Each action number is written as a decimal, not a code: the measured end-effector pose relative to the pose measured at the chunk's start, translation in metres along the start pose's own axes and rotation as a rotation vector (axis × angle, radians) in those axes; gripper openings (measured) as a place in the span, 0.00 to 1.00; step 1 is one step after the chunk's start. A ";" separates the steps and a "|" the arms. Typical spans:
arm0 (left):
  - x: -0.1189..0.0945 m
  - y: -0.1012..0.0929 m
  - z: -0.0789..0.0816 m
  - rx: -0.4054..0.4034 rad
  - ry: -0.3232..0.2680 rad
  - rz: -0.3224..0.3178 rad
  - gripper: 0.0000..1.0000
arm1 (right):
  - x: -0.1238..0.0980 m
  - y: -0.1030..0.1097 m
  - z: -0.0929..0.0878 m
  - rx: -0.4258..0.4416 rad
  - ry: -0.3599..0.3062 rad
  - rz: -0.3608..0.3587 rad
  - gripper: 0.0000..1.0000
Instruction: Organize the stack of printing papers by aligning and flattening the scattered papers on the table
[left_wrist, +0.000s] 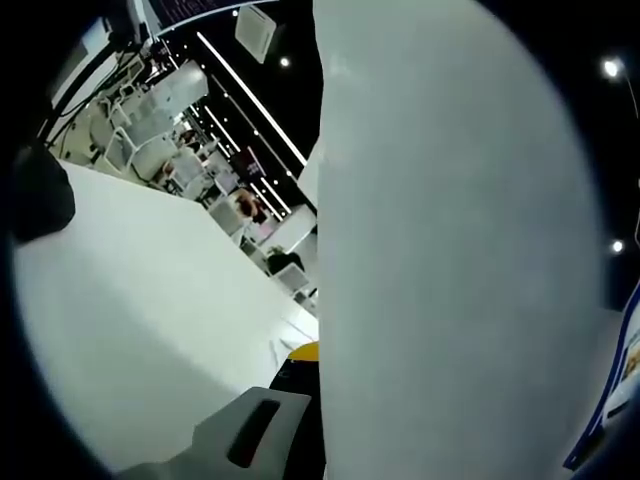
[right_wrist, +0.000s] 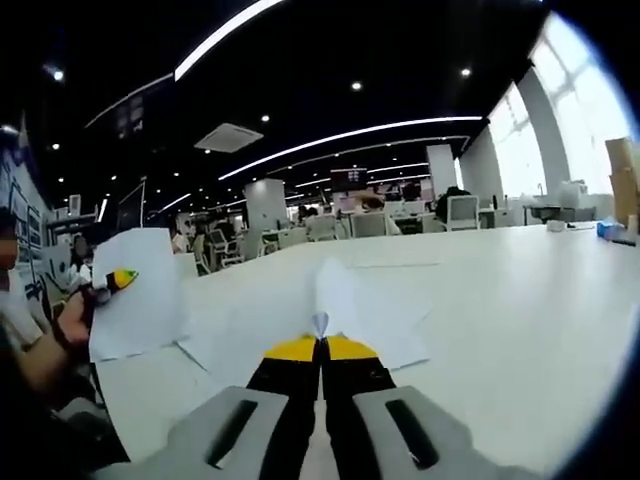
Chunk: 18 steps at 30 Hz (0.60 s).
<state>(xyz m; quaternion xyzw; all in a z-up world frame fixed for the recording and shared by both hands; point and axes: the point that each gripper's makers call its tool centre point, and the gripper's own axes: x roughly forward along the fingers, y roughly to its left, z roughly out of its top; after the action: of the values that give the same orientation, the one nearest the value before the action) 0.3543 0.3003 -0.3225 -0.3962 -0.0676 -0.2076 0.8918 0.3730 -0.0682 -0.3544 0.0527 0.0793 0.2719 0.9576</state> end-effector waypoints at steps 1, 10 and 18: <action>0.000 0.000 0.000 -0.001 0.000 0.000 0.06 | -0.001 0.001 0.001 0.003 -0.004 0.002 0.00; 0.000 0.001 0.001 -0.003 -0.002 0.002 0.06 | -0.002 0.006 0.004 0.033 -0.019 0.021 0.00; 0.000 0.000 0.000 -0.002 -0.001 0.004 0.06 | -0.005 0.008 0.007 0.050 -0.034 0.031 0.00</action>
<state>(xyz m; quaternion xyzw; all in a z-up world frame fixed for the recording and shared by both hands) 0.3544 0.3000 -0.3228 -0.3972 -0.0670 -0.2055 0.8919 0.3656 -0.0644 -0.3457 0.0824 0.0690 0.2835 0.9529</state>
